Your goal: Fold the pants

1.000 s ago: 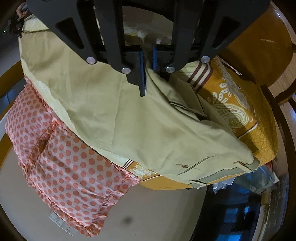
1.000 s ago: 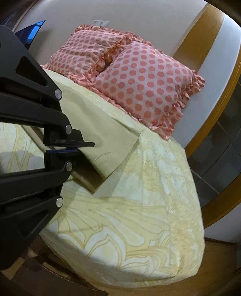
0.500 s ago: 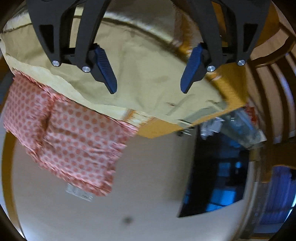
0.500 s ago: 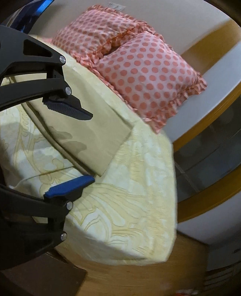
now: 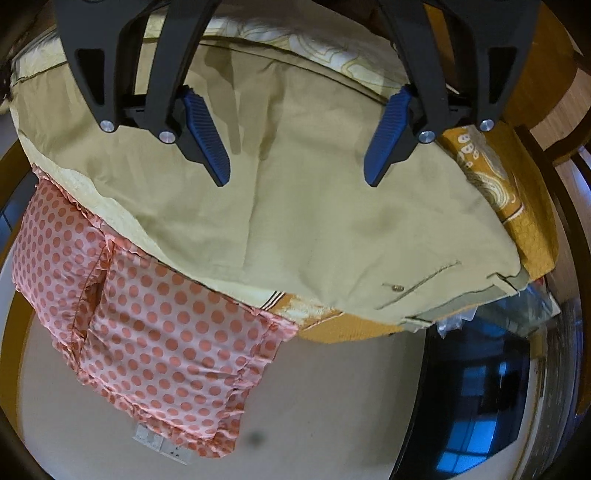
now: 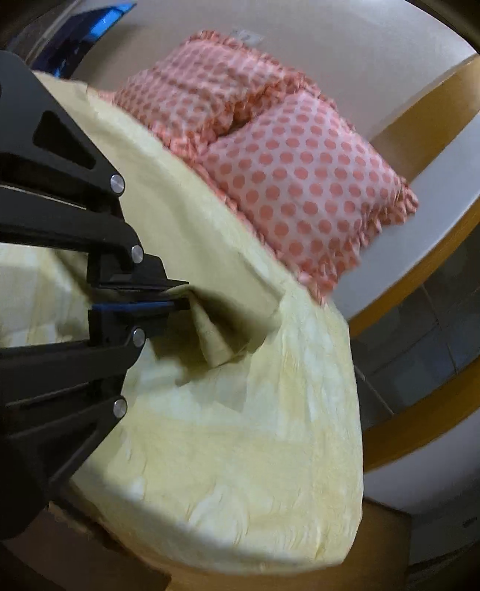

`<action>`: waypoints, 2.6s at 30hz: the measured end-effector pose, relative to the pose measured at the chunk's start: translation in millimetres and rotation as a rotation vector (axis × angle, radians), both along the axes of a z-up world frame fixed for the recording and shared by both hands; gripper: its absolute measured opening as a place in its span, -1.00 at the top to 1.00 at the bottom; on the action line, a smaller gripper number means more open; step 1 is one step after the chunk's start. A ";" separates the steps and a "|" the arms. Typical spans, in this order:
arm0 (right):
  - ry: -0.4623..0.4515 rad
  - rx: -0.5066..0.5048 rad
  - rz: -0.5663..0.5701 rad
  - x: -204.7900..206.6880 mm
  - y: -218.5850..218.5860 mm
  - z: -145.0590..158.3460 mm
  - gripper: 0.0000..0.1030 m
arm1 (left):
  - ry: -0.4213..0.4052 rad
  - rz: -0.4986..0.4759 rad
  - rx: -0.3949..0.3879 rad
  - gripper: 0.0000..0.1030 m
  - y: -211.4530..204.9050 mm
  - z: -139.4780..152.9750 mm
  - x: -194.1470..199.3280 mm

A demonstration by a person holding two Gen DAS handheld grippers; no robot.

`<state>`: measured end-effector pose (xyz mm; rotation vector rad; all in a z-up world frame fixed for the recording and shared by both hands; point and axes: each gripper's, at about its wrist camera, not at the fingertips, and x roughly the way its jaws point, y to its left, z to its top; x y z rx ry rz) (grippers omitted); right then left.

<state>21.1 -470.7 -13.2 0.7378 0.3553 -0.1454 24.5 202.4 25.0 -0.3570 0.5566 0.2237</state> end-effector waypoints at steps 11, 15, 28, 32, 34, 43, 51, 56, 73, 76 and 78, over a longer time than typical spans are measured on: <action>-0.178 -0.145 0.854 95.4 275.9 87.3 0.90 | -0.035 0.010 -0.050 -0.59 2.4 6.7 -2.7; 0.097 -0.392 1.184 89.5 398.4 41.2 0.87 | -0.066 0.050 -0.029 -0.60 13.3 16.8 -16.4; 0.145 -0.669 1.052 71.1 418.1 32.2 -0.27 | -0.064 0.272 -0.121 -0.60 86.9 -5.8 -45.3; 0.181 -0.674 1.082 65.5 422.5 29.6 -0.38 | -0.038 0.258 -0.089 -0.65 81.3 -7.5 -33.5; 0.164 -0.637 1.094 65.3 418.5 28.7 -0.45 | -0.040 0.256 -0.086 -0.65 80.6 -5.6 -29.9; 0.135 -0.660 1.102 61.5 429.6 26.3 -0.73 | 0.023 0.250 -0.086 -0.69 79.4 -3.2 1.7; 0.105 -0.564 1.120 61.7 413.6 29.5 -0.73 | -0.167 0.396 -0.673 0.65 141.1 -33.2 -19.4; 0.072 -0.502 1.130 53.9 389.3 35.1 -0.73 | -0.122 0.383 -0.651 0.82 146.0 -24.4 -8.9; 0.063 -0.140 0.620 52.8 176.6 38.8 -0.73 | -0.034 -0.704 0.277 0.82 -238.2 72.4 50.9; 0.084 0.003 0.590 60.8 145.8 30.2 -0.74 | 0.080 -0.861 0.372 0.81 -283.1 18.1 33.8; 0.092 0.111 0.609 70.6 134.6 23.3 -0.74 | 0.079 -0.859 0.407 0.81 -287.2 4.0 26.5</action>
